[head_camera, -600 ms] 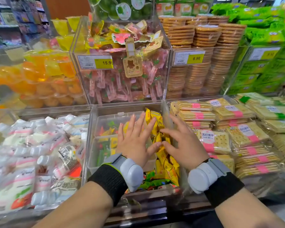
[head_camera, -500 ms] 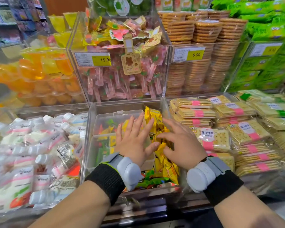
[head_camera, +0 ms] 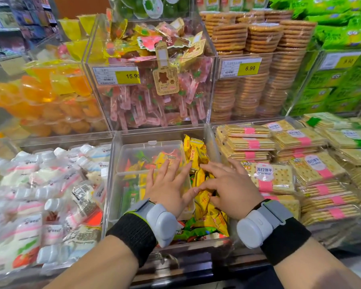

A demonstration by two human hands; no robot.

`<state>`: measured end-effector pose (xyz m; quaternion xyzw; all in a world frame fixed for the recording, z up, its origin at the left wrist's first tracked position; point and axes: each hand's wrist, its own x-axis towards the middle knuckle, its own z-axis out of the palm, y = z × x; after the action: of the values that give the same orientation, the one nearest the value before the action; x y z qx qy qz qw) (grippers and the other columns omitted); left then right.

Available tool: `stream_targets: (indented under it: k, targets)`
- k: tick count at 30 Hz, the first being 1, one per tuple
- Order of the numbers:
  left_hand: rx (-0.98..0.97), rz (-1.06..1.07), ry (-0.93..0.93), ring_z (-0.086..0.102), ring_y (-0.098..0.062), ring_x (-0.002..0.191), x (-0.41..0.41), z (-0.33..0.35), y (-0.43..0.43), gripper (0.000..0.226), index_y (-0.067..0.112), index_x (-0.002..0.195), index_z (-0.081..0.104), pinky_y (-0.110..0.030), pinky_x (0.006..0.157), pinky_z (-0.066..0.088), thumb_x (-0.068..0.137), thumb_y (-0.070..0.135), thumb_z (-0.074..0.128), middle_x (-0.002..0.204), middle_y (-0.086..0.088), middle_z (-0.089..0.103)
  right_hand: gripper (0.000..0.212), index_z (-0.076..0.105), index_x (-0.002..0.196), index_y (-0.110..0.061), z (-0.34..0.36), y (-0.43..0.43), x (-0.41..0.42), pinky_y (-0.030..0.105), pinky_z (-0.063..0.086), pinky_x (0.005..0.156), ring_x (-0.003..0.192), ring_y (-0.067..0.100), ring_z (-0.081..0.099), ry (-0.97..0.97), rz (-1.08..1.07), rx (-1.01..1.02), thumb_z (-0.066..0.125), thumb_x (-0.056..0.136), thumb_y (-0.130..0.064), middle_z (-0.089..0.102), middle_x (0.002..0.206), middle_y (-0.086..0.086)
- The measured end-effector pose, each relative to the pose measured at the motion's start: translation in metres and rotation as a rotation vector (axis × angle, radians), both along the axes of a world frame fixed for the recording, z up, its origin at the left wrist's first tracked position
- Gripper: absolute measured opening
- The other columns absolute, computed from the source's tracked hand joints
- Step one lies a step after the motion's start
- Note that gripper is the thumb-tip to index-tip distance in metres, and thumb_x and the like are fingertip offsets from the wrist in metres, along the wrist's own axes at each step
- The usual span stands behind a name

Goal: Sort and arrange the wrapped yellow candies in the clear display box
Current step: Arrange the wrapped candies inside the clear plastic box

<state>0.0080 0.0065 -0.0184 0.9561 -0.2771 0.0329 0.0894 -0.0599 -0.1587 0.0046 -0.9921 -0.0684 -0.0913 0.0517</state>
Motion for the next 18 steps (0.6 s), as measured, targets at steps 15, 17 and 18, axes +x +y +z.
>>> stream_targets:
  k: [15,17,18]
  targets:
    - [-0.247,-0.267,0.132,0.018,-0.006,0.139,-0.017,0.032,0.016,0.053,0.038,0.139,0.031,-0.031,0.114,0.006,0.089,0.051,0.042,0.15,0.015,0.026,0.04,0.051,0.122,-0.038,0.005,-0.007,0.003,0.032,-0.002,0.112,0.134,0.004,0.028,0.015,-0.053,0.1,0.056,0.083,-0.046,0.05,0.134,-0.016]
    - [-0.328,-0.299,0.144,0.027,-0.009,0.136,-0.017,0.037,0.021,0.054,0.034,0.138,0.033,-0.03,0.113,0.017,0.088,0.048,0.048,0.146,0.012,0.035,0.041,0.05,0.124,-0.037,0.01,-0.008,0.004,0.033,0.003,0.112,0.134,0.006,0.029,0.017,-0.071,0.154,0.056,0.084,-0.044,0.05,0.134,-0.013]
    - [-0.364,-0.306,0.149,0.03,-0.009,0.134,-0.017,0.039,0.024,0.056,0.032,0.138,0.034,-0.028,0.111,0.02,0.087,0.047,0.051,0.144,0.01,0.038,0.04,0.049,0.124,-0.038,0.012,-0.006,0.004,0.033,0.006,0.111,0.133,0.006,0.03,0.002,-0.08,0.159,0.056,0.084,-0.043,0.051,0.134,-0.013]
